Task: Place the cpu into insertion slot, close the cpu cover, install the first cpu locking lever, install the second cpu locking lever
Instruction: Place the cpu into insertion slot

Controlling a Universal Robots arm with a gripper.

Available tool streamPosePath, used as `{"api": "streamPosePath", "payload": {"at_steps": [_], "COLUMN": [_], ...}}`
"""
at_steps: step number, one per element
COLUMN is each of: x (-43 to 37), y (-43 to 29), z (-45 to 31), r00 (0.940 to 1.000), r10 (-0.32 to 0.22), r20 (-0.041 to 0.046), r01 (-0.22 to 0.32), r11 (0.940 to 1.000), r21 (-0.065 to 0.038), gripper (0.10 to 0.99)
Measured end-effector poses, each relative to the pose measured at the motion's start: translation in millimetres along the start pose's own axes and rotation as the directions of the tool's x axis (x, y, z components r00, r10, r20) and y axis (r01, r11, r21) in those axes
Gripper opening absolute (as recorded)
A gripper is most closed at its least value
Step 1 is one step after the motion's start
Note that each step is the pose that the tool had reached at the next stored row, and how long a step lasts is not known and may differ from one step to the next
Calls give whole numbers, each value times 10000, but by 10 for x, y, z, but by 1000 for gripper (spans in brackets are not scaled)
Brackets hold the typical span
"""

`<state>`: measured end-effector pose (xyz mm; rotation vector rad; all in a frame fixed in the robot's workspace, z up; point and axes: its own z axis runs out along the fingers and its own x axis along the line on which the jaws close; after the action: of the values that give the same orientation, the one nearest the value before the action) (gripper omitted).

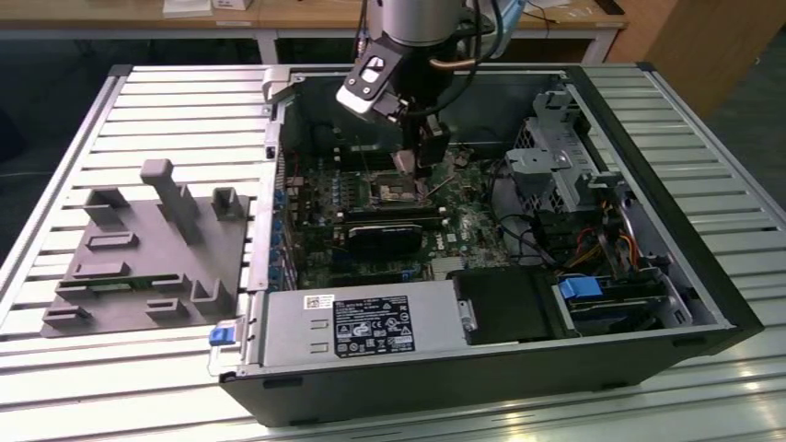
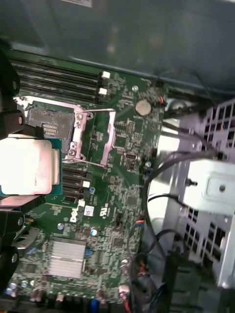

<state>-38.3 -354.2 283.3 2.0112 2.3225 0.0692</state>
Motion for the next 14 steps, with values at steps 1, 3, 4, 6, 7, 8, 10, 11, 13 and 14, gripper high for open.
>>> {"api": "streamPosePath", "payload": {"at_steps": [1, 3, 4, 6, 7, 8, 10, 11, 13, 14], "x": [0, 0, 0, 0, 0, 0, 1, 4, 8, 10], "y": [0, 0, 0, 0, 0, -1, -2, -3, -4, -6], "z": [1, 2, 3, 5, 6, 8, 16, 24, 51, 63], "r00": [9999, 9986, 9976, 9947, 9928, 9904, 9861, 9848, 9835, 9832], "r10": [170, 520, 685, 1021, 1197, 1375, 1657, 1728, 1804, 1820], "r20": [13, 41, 55, 82, 96, 111, 135, 140, 136, 123], "r01": [-170, -520, -685, -1021, -1197, -1376, -1657, -1729, -1804, -1820], "r11": [9999, 9986, 9976, 9948, 9928, 9905, 9862, 9849, 9836, 9833], "r21": [4, 10, 13, 18, 21, 23, 27, 27, 27, 28], "gripper": [537, 537, 537, 537, 537, 537, 537, 537, 537, 537]}}
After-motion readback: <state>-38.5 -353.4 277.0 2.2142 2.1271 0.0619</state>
